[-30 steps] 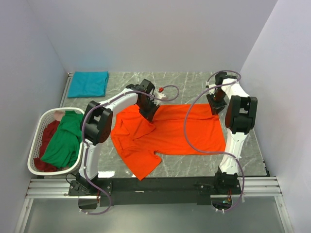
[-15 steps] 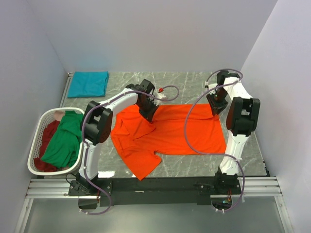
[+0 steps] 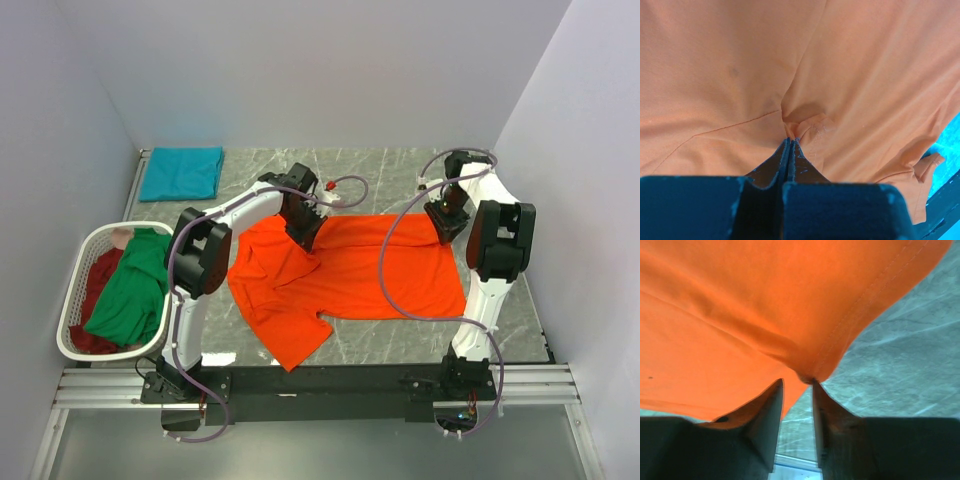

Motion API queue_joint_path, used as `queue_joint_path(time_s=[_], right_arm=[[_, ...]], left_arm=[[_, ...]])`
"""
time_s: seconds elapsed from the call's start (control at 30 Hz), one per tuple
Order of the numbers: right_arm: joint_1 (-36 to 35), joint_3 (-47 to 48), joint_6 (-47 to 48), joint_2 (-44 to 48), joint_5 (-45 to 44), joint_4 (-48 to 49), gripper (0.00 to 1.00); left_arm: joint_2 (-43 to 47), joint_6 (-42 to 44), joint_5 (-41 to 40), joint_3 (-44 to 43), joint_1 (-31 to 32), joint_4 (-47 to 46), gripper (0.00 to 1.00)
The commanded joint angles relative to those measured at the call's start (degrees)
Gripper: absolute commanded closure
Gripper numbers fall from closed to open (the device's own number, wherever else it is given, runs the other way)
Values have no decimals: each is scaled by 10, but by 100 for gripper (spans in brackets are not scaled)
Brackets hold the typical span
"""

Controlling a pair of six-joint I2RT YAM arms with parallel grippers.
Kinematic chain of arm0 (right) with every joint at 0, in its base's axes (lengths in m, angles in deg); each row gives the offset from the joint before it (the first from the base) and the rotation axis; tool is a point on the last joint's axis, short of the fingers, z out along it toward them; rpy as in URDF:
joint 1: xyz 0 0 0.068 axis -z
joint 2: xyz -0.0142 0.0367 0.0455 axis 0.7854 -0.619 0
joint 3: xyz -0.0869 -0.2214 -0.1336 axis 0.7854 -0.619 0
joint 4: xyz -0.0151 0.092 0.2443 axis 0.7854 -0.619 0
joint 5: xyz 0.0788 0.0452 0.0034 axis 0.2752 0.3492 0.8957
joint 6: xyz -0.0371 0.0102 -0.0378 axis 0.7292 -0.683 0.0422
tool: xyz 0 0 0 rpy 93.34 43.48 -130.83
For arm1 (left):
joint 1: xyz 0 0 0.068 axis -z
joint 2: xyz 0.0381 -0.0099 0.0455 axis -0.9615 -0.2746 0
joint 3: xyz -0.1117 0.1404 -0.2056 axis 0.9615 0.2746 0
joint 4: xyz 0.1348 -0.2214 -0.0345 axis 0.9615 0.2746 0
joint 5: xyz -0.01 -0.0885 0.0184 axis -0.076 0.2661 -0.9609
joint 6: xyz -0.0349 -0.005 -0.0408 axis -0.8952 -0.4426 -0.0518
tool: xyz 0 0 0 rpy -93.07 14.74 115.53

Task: Fold and stack the t-shirts
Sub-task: Fold the tshirt

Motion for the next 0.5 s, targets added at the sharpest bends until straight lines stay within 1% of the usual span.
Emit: queue_joint_path(time_s=[0.0,0.07,0.1,0.2,0.37,0.47], right_arm=[[2,-5,22,16,-25,22,67],[2,-6,24,18,-31,26,73],[2,-6,28,20,-31,29,82],[3,-4,34,27,-40,39,100],[3,-16,53,68,-30,66,100],[3,-15,60,80,-25,70,100]], left_arm=[[-5,0,17,-28,-5,7,99],[-4,0,25,-29,-7,8,99],[-5,2,30,-31,-9,11,99],[-10,4,47,-44,-13,29,100],[-11,6,78,-62,-36,51,99],[-9,12,78,-64,-39,56,99]])
